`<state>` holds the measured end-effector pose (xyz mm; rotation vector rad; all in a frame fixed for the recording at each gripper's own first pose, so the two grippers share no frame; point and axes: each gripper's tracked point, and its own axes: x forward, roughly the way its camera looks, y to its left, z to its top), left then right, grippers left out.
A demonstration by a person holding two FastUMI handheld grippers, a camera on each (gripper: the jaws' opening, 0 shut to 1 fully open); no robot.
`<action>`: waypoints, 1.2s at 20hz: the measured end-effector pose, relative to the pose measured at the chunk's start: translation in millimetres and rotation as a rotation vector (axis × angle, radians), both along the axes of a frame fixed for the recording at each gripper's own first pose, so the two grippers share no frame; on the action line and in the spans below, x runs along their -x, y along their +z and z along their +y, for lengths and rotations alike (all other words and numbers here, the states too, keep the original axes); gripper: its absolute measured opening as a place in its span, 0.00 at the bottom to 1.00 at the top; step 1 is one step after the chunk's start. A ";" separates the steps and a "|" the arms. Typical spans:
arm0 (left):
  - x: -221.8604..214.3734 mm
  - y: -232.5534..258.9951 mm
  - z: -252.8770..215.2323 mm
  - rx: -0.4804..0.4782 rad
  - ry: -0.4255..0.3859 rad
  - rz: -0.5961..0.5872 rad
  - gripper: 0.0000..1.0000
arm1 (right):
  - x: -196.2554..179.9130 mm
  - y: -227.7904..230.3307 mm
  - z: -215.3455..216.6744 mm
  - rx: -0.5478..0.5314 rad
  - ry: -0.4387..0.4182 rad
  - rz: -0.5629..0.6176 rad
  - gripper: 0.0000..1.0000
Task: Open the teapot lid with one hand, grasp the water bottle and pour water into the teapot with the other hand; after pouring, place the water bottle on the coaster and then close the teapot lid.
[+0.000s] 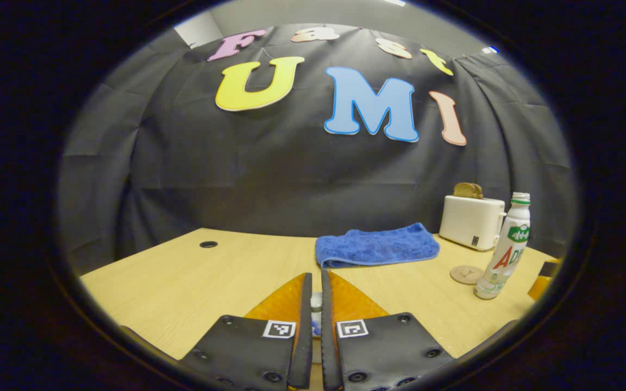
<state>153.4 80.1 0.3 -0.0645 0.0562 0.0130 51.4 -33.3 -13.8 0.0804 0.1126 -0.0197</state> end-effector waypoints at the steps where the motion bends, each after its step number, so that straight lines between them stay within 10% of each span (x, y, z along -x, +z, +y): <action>1: 5.6 8.4 -1.0 -0.008 -0.002 -0.027 0.17 | -5.8 -0.1 -5.2 0.017 -0.015 0.011 0.95; 19: 27.4 35.2 -2.7 -0.016 -0.028 -0.133 0.17 | -114.1 -3.2 -46.0 0.085 -0.115 0.053 0.96; 21: 29.8 36.6 -5.3 -0.024 -0.034 -0.139 0.14 | -112.4 0.1 -47.2 0.088 -0.127 0.044 0.76; 24: 39.4 47.3 -10.3 -0.011 -0.048 -0.163 0.17 | -112.2 1.7 -48.3 0.100 -0.135 0.039 0.73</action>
